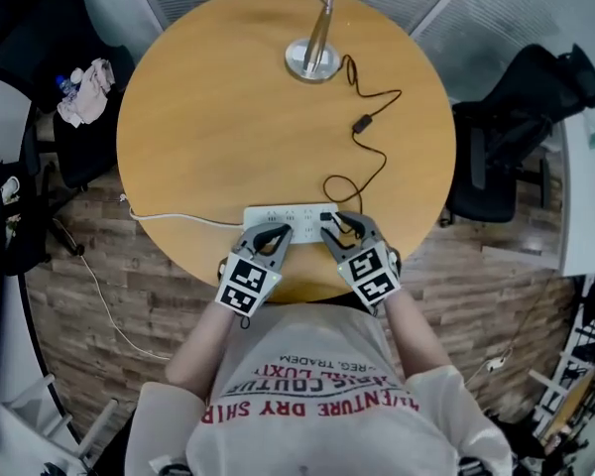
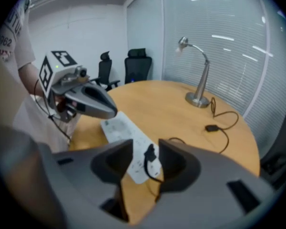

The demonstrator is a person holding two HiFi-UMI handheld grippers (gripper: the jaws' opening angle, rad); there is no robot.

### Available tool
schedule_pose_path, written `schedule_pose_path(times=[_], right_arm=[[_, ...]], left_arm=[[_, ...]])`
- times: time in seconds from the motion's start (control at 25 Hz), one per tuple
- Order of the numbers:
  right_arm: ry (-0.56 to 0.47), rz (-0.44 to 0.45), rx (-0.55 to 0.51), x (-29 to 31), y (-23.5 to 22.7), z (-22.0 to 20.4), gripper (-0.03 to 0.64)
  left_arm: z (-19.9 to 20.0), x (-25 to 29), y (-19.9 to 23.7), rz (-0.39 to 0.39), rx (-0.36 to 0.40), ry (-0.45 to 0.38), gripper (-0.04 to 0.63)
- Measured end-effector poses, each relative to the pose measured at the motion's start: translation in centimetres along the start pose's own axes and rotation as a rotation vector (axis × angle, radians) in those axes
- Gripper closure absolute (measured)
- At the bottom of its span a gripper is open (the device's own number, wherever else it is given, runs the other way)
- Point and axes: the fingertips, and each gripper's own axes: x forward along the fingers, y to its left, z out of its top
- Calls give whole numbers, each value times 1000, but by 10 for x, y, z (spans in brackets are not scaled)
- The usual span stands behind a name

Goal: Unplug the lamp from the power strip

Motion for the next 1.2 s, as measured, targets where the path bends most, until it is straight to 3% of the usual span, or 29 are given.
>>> schedule_pose_path(times=[0.24, 0.44, 0.64, 0.88, 1.12, 1.2], right_arm=[[188, 95, -243, 26, 1, -26, 439], [260, 124, -406, 37, -4, -34, 494], [318, 183, -489, 48, -3, -43, 512], [344, 210, -530, 50, -1, -42, 513], [341, 239, -544, 52, 1, -45, 510], [334, 246, -539, 52, 1, -45, 511]], left_arm=[[-20, 31, 8, 30, -9, 66, 568], [-33, 52, 7, 45, -40, 116, 568], [-35, 65, 6, 72, -39, 156, 568], [-47, 73, 2, 98, 67, 265, 568], [-51, 75, 0, 122, 149, 252, 568], [-52, 75, 0, 106, 132, 260, 568]])
